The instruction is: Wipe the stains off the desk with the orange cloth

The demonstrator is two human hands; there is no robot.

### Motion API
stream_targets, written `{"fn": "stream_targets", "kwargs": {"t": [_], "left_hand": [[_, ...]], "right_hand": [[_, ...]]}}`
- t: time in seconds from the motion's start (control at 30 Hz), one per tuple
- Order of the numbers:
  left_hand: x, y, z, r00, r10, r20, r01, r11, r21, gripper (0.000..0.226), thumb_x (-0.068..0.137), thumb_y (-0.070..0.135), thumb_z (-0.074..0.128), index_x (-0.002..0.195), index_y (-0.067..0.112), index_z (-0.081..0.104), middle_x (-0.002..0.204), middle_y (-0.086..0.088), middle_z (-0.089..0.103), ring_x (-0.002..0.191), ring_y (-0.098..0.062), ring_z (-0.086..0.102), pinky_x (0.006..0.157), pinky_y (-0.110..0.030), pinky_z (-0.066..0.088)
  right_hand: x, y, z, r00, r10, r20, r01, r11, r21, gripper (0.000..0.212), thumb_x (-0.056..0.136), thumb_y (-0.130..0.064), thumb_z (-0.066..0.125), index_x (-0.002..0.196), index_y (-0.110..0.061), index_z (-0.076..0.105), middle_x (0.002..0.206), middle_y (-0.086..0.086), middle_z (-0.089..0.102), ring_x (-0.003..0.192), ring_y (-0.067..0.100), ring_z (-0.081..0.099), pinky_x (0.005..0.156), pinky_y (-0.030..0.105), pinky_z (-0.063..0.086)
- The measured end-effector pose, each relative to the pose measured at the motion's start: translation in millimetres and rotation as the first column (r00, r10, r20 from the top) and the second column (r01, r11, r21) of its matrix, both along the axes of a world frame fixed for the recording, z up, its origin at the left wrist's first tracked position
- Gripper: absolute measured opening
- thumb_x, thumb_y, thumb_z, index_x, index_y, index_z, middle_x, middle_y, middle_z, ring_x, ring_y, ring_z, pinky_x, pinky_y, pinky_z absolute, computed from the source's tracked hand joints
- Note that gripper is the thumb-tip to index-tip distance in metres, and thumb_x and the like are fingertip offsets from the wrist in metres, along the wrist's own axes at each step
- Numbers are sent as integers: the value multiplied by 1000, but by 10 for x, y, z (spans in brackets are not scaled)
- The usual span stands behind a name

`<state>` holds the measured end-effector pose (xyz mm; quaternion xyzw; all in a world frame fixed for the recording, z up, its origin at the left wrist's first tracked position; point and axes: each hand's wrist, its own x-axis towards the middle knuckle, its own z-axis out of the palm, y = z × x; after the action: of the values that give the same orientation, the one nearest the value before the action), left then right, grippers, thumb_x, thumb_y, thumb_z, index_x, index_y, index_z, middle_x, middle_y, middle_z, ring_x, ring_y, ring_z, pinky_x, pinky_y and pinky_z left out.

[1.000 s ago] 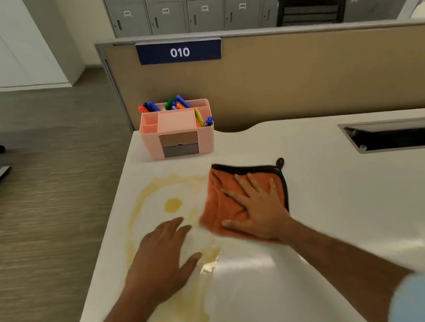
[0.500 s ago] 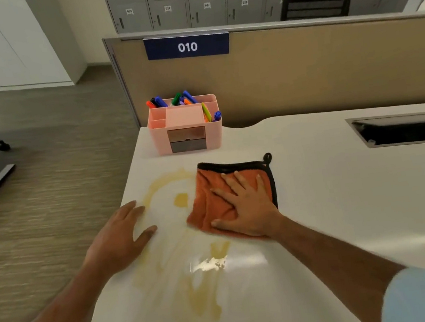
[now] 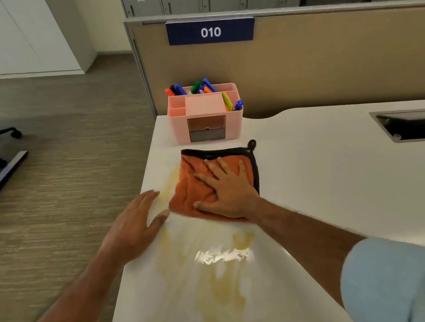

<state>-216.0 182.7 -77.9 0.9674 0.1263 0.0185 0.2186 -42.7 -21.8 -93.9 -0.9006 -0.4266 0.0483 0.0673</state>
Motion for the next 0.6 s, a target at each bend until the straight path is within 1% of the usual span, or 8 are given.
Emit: {"fn": "stream_targets", "kwargs": {"t": [0.07,0.13,0.23,0.37,0.43,0.5,0.57,0.6], "left_hand": [[-1,32,32,1000,-5,8,5,1000,-11,71,92,63,33,149,21,36,155,0,40,143,-16,36,115,-34,29],[4,53,50,1000,-17,-3,17,1000,-6,73,90,65,31,149,21,36,154,1,42,141,-17,39,114,-35,31],[-1,87,70,999,-36,-7,36,999,-17,78,88,69,27,149,20,36,153,1,43,140,-18,41,114,-38,32],[-30,88,55,999,-38,17,39,999,-36,73,90,60,33,149,17,37,153,-1,43,141,-18,39,115,-37,30],[-30,62,56,998,-51,24,52,998,-32,70,91,58,34,146,15,41,149,-2,47,138,-20,43,113,-39,34],[-22,51,74,996,-74,40,76,996,-41,63,90,60,36,133,17,50,132,2,57,122,-21,55,102,-44,43],[-41,68,81,994,-101,42,102,995,-12,55,88,63,39,120,21,54,120,8,58,110,-16,58,94,-42,46],[-58,88,80,992,-118,43,117,993,15,55,88,66,39,118,24,55,121,11,57,110,-14,57,94,-40,46]], "right_hand": [[-118,-300,-22,996,91,25,-91,996,24,83,75,-87,26,149,-50,13,165,-7,3,151,22,-4,114,64,-8],[-159,-640,-40,996,87,20,-88,995,53,80,76,-86,31,147,-52,16,164,-10,5,151,18,-4,114,64,-5],[-119,-682,3,997,-83,8,82,995,57,85,71,-89,34,146,-54,13,164,-10,4,151,18,-3,114,66,-2],[-66,50,84,974,-217,-62,219,975,29,98,68,-84,39,150,-46,-1,164,-3,2,150,30,-1,112,70,-3],[-149,438,81,981,-179,-75,181,983,14,96,70,-83,38,151,-45,5,164,0,3,149,34,-1,110,72,-4],[-302,685,69,995,-85,-44,86,996,13,87,74,-79,37,151,-44,15,164,1,5,149,35,0,108,74,-6],[-444,682,45,999,39,0,-39,999,25,81,77,-72,36,150,-41,22,164,1,8,150,32,3,109,74,-4],[-468,582,41,996,90,21,-91,995,37,79,77,-70,36,150,-40,26,164,0,11,150,29,5,110,73,-3]]}}
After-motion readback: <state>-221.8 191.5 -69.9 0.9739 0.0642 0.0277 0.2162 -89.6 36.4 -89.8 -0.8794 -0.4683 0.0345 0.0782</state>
